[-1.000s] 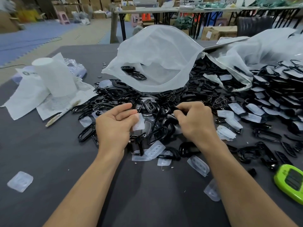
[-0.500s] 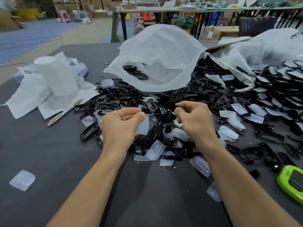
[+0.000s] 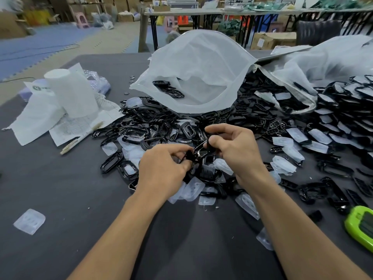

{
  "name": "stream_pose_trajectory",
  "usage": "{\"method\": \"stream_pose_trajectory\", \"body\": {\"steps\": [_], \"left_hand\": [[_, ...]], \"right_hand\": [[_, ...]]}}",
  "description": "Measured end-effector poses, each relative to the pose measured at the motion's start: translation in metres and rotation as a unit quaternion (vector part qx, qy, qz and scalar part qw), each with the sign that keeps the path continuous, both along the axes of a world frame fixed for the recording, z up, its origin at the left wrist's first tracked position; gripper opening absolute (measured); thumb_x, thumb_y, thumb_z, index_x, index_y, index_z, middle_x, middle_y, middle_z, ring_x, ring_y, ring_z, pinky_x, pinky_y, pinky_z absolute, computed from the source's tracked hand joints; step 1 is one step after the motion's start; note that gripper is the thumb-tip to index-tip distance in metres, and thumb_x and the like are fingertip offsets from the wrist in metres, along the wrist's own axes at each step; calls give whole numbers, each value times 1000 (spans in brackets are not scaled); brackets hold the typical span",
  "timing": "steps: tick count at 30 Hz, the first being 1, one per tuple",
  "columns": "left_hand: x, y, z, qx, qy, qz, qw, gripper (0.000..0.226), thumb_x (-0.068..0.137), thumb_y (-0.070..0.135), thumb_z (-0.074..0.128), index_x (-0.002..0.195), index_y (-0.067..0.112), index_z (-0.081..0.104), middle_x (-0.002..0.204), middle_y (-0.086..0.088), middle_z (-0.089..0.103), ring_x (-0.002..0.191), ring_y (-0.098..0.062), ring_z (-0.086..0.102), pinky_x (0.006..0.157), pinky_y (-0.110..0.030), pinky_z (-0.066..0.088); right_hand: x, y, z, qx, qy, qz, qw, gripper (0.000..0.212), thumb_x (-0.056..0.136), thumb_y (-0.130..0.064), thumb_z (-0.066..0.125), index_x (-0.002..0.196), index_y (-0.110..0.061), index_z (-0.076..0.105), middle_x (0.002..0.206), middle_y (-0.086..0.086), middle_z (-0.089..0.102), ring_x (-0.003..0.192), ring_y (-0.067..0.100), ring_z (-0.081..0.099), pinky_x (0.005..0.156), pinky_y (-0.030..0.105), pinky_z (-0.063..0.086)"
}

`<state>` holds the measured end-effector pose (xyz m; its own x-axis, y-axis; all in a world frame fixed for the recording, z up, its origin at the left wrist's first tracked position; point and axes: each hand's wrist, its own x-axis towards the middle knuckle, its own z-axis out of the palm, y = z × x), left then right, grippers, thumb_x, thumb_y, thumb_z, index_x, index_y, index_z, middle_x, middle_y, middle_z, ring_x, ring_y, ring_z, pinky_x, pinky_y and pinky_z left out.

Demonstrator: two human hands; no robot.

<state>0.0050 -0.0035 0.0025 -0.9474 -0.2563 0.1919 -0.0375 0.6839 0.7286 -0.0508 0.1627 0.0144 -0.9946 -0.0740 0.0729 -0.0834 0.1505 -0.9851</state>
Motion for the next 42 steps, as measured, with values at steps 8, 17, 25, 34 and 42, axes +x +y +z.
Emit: {"method": "stream_pose_trajectory", "body": {"steps": [8, 17, 25, 34, 42], "left_hand": [[-4, -2, 0, 241, 68, 52, 967, 22, 86, 20, 76, 77, 39, 80, 67, 6, 76, 62, -17, 72, 64, -30, 62], [-9, -2, 1, 449, 56, 66, 889, 17, 94, 5, 71, 98, 21, 78, 74, -6, 78, 66, -12, 74, 56, -21, 56], [-8, 0, 9, 487, 43, 62, 870, 15, 95, 6, 71, 95, 18, 79, 74, -6, 78, 62, -13, 74, 52, -22, 56], [-5, -7, 14, 559, 56, -85, 823, 13, 78, 19, 74, 79, 27, 84, 97, 5, 80, 87, -6, 75, 77, -21, 60], [-7, 0, 7, 323, 173, -131, 921, 45, 77, -20, 74, 82, 24, 84, 117, 14, 77, 114, -6, 70, 95, -20, 53]], "right_hand": [[7, -4, 6, -71, -42, 37, 996, 13, 94, 2, 67, 87, -8, 69, 73, 15, 73, 47, 16, 55, 45, 23, 44], [18, -14, 12, -204, -134, 93, 965, 18, 102, -5, 60, 87, -15, 60, 85, 11, 74, 67, 16, 69, 60, 23, 51], [20, -16, 10, -153, -119, 77, 978, 32, 94, -8, 71, 65, -19, 76, 66, 5, 68, 55, 11, 51, 51, 19, 39], [16, -12, 11, -86, -115, 12, 990, 36, 96, -7, 64, 63, -18, 69, 62, 9, 68, 44, 16, 49, 44, 22, 39], [20, -26, 10, -283, -243, 8, 928, 30, 101, -4, 55, 74, -2, 69, 60, 11, 68, 45, 15, 63, 42, 22, 51]]}}
